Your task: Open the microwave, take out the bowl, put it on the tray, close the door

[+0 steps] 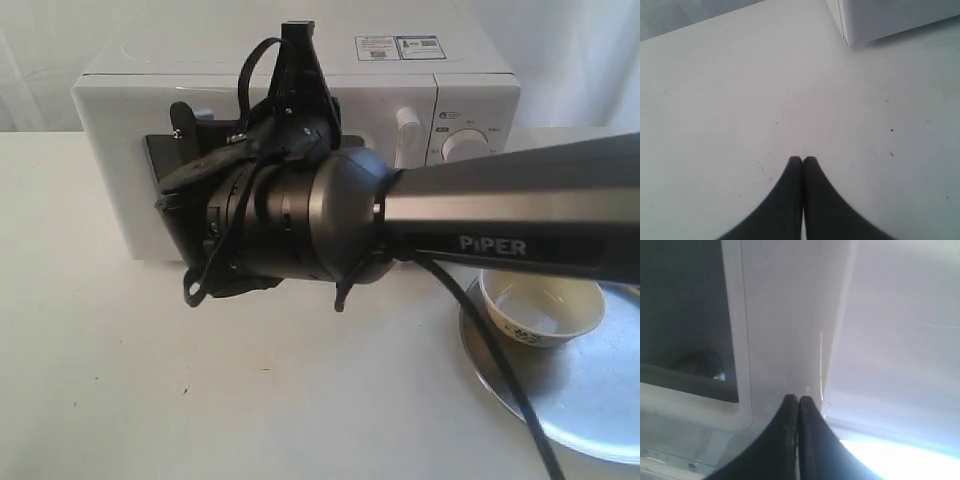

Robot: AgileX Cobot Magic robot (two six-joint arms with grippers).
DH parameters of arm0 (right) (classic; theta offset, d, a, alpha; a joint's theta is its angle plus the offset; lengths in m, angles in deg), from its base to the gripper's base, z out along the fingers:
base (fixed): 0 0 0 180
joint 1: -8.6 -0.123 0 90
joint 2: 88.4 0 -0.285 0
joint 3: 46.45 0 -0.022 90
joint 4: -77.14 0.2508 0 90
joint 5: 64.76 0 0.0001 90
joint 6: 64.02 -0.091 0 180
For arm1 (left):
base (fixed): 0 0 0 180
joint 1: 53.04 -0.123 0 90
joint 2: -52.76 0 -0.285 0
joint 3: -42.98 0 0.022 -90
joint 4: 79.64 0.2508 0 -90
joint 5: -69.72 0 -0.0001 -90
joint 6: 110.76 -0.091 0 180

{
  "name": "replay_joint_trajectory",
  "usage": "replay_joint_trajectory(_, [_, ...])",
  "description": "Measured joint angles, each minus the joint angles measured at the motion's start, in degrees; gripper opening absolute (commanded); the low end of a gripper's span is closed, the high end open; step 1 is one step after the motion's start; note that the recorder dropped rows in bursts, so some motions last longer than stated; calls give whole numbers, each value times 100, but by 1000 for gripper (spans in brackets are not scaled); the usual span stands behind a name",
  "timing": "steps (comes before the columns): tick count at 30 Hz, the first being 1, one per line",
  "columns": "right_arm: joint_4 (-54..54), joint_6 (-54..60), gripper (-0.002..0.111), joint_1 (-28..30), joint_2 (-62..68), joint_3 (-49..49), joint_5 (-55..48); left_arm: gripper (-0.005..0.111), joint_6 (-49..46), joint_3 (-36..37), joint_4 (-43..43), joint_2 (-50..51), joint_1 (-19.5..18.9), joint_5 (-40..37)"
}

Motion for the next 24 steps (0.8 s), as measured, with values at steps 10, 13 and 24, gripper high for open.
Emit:
replay_joint_trajectory(10, [2531, -208, 0, -470, -1973, 0, 0, 0, 0, 0, 0, 0, 0, 0])
replay_joint_trajectory(13, [3072, -384, 0, -470, -2386, 0, -14, 0, 0, 0, 0, 0, 0, 0])
replay_joint_trajectory(24, [3254, -424, 0, -470, -2597, 0, -24, 0, 0, 0, 0, 0, 0, 0])
